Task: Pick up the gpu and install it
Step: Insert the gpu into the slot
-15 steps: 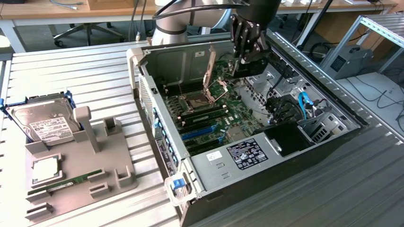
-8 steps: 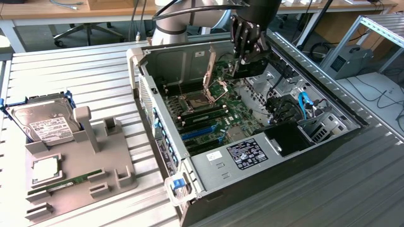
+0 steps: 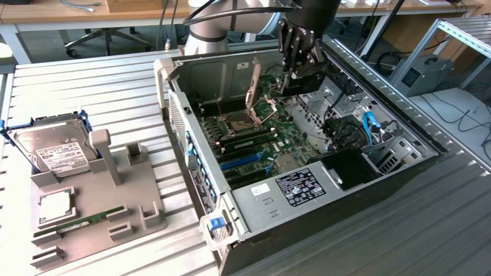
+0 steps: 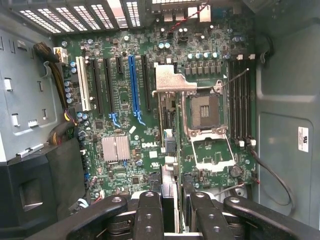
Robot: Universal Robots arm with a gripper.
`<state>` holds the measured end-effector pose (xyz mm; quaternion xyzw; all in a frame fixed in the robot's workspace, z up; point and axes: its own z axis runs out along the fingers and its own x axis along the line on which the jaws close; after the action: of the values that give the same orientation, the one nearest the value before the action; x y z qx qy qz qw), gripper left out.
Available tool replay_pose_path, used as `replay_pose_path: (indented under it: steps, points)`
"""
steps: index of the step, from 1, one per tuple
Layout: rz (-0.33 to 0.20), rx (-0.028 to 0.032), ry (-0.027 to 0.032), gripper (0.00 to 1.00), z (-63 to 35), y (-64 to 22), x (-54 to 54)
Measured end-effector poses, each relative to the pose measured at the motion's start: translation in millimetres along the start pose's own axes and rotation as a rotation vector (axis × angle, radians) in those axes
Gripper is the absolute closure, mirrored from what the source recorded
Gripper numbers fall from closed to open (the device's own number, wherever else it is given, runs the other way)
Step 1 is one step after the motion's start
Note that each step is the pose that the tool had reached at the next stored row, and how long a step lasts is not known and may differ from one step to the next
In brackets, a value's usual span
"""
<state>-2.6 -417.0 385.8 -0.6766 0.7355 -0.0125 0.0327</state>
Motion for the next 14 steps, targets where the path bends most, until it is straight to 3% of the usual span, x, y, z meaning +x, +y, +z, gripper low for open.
replay_pose_path:
  steps: [14]
  points:
    - [0.000,0.0000,0.0000,0.73,1.1,4.9,0.4]
